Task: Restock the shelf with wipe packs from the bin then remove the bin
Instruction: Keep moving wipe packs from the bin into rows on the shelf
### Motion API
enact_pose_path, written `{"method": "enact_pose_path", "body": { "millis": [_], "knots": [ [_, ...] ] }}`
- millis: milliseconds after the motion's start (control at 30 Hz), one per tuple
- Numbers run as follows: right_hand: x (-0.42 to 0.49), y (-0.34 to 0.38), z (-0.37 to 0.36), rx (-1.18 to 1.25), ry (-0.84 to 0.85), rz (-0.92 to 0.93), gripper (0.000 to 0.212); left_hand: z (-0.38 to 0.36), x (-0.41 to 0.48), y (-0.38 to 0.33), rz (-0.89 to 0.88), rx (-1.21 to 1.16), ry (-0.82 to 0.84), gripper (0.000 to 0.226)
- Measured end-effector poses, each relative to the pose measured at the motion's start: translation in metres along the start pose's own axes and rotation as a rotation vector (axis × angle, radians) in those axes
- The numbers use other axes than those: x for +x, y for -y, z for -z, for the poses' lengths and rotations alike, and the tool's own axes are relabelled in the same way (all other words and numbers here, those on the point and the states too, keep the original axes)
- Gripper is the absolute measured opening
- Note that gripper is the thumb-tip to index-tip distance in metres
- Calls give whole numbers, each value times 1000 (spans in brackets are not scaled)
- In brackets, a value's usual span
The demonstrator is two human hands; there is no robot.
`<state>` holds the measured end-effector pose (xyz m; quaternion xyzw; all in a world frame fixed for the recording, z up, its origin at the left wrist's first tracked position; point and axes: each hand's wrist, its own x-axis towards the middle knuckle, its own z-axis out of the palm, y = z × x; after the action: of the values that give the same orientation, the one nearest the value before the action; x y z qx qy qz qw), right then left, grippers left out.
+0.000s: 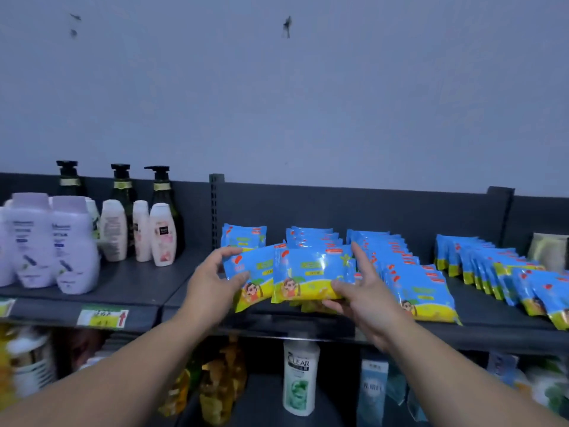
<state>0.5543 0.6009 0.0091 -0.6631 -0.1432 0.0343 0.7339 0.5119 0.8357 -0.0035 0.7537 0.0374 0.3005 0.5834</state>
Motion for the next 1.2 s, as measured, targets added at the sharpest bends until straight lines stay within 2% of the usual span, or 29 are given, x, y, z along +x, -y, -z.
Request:
{"method": "enact_pose_path", "body": {
  "millis": [167,333,600,767,967,1067,1200],
  "knots": [
    [50,12,-21,-329,96,130,88,13,40,4,30,-4,-24,35],
    [97,22,-41,-580,211,175,79,23,74,4,34,5,-75,35],
    [156,18,-67,-951,192,270,65,38,121,35,42,103,-62,34],
    [186,4,-85,-1086,259,210,61,42,164,73,100,237,43,34],
    [225,-7,-106,-1123,199,43,63,43,222,107,122,297,168,36],
    [239,-13,-116,-1184,163,-4,61,39,243,123,129,329,172,36],
    [249,-21,-128,-1331,139,-75,58,28,257,130,77,492,162,32]
  ]
}}
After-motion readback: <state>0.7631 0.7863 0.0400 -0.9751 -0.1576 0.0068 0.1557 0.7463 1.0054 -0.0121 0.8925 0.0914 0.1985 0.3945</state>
